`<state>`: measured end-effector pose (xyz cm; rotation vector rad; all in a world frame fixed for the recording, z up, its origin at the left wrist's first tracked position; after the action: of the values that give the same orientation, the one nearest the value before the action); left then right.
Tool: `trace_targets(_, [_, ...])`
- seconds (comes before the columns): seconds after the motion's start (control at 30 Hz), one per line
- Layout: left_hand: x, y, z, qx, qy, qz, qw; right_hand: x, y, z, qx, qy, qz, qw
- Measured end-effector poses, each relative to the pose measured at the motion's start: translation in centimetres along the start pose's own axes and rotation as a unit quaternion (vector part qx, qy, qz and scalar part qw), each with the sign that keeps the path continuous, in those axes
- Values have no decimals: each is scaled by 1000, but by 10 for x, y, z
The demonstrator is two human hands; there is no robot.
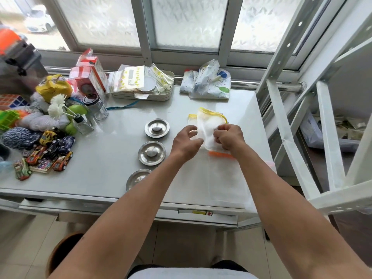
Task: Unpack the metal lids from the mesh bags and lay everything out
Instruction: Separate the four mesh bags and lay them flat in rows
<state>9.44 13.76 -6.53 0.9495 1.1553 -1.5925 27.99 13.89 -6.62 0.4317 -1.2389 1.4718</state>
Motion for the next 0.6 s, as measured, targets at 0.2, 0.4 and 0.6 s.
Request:
trace_targets(0.2, [2, 17, 2, 90, 79, -477, 871, 7, -49, -6, -99, 2, 27, 995])
trace_targets(0.4, [0, 17, 8, 37, 112, -570, 813, -9, -82, -5, -123, 25, 127, 984])
trace_targets(0.6, [-31, 28, 6, 1, 259, -561, 787, -25, -79, -12, -102, 51, 87, 990])
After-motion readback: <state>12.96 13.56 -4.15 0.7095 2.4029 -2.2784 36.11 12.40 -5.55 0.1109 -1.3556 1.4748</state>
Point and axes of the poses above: each hand's wrist, its own z-axis away from the middle knuckle, its own y-axis out of the palm, x = y × z, the point moved 10 cm from there along -z, towards the middle knuckle, and after that the axes turned 4 degrees about z, right-handed, at the moved point
